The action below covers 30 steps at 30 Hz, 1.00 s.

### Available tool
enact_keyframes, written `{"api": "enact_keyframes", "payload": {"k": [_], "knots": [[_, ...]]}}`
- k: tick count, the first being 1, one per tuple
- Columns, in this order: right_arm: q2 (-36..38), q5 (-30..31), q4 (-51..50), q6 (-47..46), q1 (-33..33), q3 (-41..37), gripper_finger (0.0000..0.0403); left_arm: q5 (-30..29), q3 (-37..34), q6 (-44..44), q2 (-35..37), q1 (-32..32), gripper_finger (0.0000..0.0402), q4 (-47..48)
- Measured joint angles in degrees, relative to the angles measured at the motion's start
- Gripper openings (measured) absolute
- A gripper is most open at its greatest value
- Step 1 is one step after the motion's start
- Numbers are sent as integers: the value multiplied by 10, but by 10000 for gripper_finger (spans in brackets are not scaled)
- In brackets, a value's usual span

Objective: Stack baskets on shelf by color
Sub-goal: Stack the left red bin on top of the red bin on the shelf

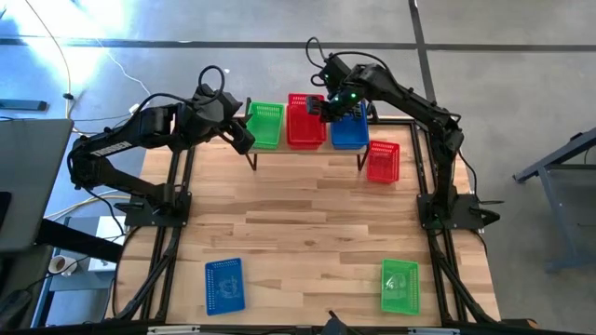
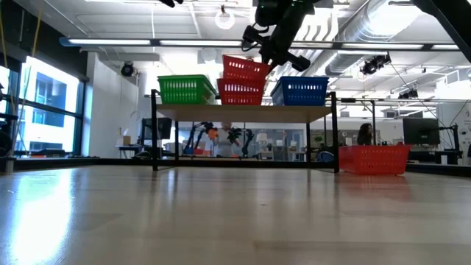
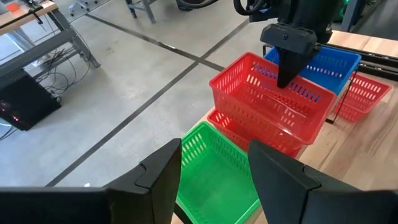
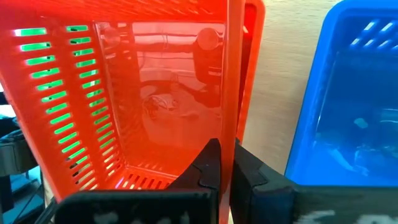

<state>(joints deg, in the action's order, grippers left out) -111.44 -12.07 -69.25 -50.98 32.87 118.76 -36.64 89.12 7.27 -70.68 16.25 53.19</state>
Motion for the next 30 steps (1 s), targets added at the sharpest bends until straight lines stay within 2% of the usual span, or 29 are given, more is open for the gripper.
{"api": "enact_keyframes", "payload": {"k": [30], "knots": [[0,-16,0,45,0,0,2,0,0,0,0,0,175,0]]}}
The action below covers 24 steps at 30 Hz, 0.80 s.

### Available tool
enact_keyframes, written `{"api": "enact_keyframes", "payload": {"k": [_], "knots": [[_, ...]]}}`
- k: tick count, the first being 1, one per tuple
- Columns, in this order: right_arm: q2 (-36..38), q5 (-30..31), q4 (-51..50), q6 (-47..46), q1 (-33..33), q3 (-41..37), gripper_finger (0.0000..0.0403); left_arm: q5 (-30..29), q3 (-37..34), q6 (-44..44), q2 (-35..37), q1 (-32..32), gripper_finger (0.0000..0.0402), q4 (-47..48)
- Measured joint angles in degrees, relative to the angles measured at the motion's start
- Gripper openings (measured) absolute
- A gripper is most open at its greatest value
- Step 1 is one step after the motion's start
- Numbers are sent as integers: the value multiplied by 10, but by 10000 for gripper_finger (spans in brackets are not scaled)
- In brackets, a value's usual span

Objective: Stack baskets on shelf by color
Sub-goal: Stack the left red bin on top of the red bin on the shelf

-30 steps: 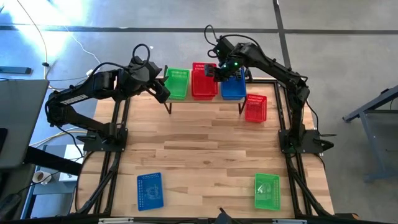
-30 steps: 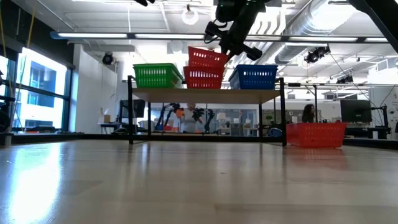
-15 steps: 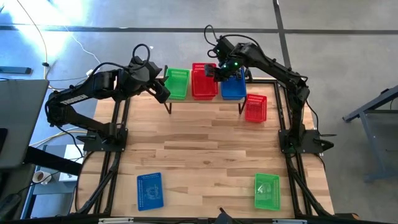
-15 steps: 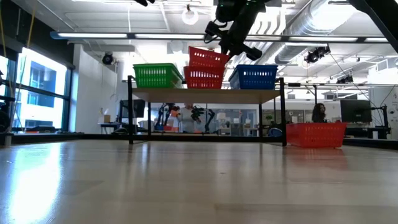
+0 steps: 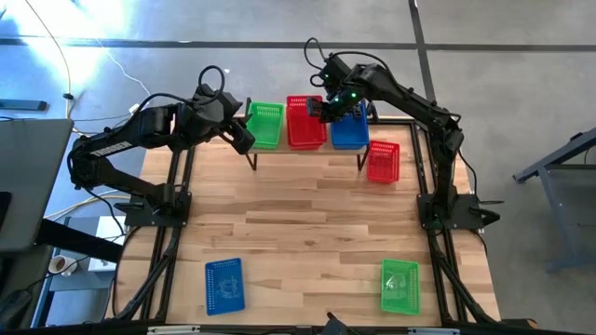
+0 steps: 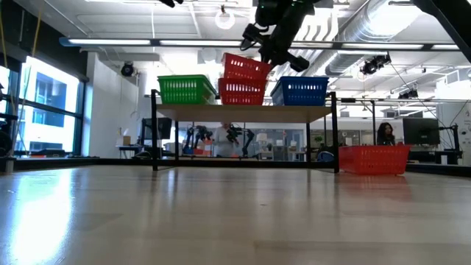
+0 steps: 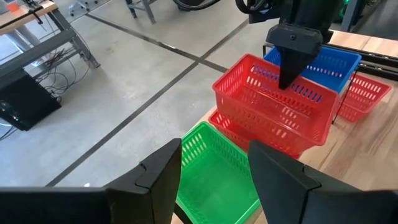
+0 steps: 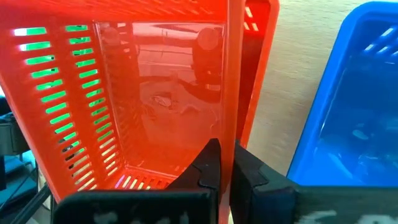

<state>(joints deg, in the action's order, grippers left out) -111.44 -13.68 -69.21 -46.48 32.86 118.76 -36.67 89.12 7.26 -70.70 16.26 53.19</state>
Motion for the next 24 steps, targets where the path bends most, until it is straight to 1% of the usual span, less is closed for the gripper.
{"api": "enact_keyframes", "payload": {"k": [3,9,12,16,24], "knots": [[0,-1,0,-11,0,0,16,0,0,0,0,0,175,0],[0,5,1,-7,0,0,78,0,0,0,0,0,175,0],[0,4,7,3,1,0,98,0,0,-3,0,0,175,0],[0,11,7,5,2,0,105,0,0,-19,0,0,175,0],[14,15,-3,48,4,1,106,0,0,-19,0,0,175,0]]}}
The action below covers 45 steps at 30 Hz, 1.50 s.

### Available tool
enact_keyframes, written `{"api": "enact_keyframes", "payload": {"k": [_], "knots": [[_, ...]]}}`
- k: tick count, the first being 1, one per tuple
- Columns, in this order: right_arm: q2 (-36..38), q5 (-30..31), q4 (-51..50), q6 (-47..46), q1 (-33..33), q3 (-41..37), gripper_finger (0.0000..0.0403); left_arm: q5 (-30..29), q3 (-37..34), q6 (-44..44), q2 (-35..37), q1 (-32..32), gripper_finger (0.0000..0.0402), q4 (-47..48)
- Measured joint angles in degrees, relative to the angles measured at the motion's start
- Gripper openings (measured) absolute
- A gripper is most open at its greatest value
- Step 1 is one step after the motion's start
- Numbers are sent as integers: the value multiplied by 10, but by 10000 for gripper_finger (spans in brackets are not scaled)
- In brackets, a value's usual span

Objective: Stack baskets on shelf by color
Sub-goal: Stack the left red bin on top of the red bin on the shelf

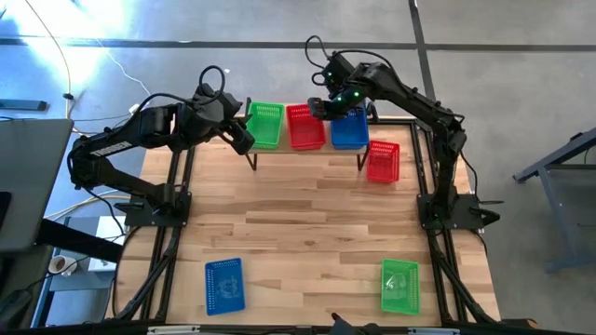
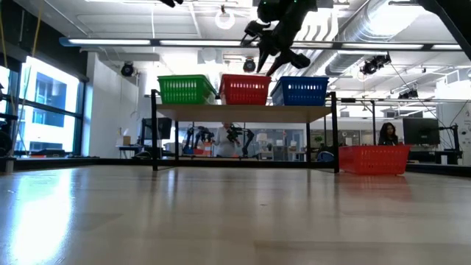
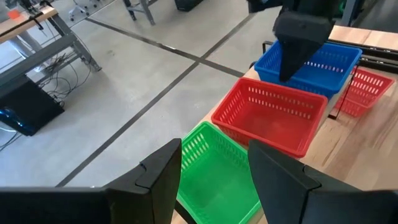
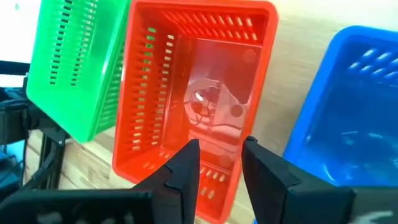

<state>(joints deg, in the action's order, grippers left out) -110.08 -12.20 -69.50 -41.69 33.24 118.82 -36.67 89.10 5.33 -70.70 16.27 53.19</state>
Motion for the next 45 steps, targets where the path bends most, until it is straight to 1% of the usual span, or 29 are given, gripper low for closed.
{"api": "enact_keyframes", "payload": {"k": [5,11,13,17,21,24,29,34,39,45], "knots": [[28,19,-5,17,-7,0,105,0,0,0,0,0,175,0],[36,21,-34,42,-69,0,105,0,0,1,0,0,175,2],[33,36,-28,55,-97,0,105,2,0,4,0,0,175,2],[31,85,-17,62,-142,0,105,5,0,9,0,0,175,17],[25,90,-13,60,-167,0,105,5,0,31,0,0,175,33],[9,113,-7,62,-182,0,105,5,0,35,0,0,175,32],[-15,118,24,72,-196,0,105,5,0,42,0,9,175,39],[-36,137,55,72,-205,0,105,5,0,56,0,22,175,50],[-62,140,71,72,-205,0,105,11,0,56,0,26,175,55],[-74,163,89,72,-204,0,105,15,0,55,0,26,175,55]]}}
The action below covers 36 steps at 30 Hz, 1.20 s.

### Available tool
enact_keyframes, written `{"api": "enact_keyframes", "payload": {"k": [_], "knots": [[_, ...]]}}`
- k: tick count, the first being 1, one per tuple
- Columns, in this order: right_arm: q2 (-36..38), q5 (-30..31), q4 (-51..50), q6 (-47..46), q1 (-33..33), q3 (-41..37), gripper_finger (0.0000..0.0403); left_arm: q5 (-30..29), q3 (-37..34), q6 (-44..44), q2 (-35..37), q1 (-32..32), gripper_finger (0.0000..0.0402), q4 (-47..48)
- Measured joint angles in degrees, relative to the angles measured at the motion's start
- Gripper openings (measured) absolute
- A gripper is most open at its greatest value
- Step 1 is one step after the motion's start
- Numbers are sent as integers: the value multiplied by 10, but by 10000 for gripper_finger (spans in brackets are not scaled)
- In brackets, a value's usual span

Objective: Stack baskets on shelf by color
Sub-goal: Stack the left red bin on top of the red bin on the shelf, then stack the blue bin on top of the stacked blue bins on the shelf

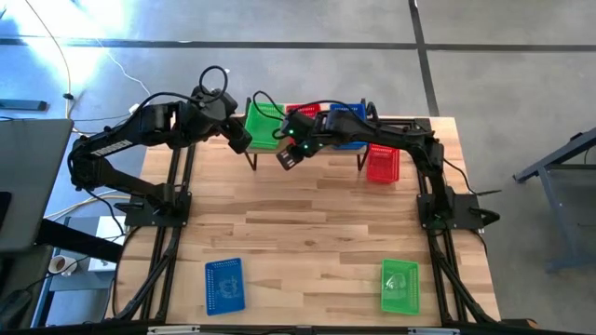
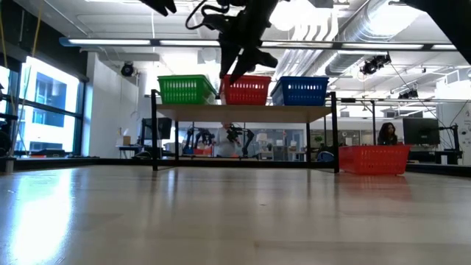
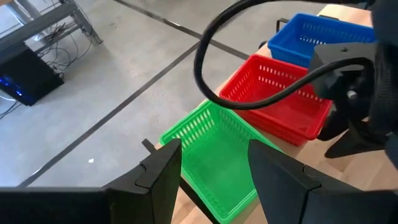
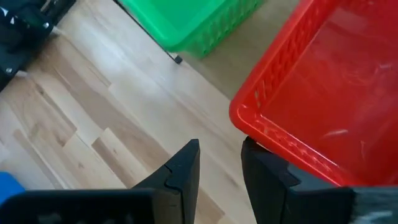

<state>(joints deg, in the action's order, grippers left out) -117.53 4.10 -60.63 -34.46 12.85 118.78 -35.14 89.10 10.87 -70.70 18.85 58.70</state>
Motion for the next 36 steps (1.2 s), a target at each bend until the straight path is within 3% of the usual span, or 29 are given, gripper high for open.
{"api": "enact_keyframes", "payload": {"k": [12,20,31,36], "knots": [[0,16,29,-2,16,0,105,0,0,-4,0,0,174,0],[10,-14,34,-13,-6,27,105,0,0,-5,0,0,174,3],[11,-8,-100,22,-61,162,105,21,0,-5,0,0,174,15],[24,25,-169,4,-78,145,105,21,0,-5,1,0,174,15]]}}
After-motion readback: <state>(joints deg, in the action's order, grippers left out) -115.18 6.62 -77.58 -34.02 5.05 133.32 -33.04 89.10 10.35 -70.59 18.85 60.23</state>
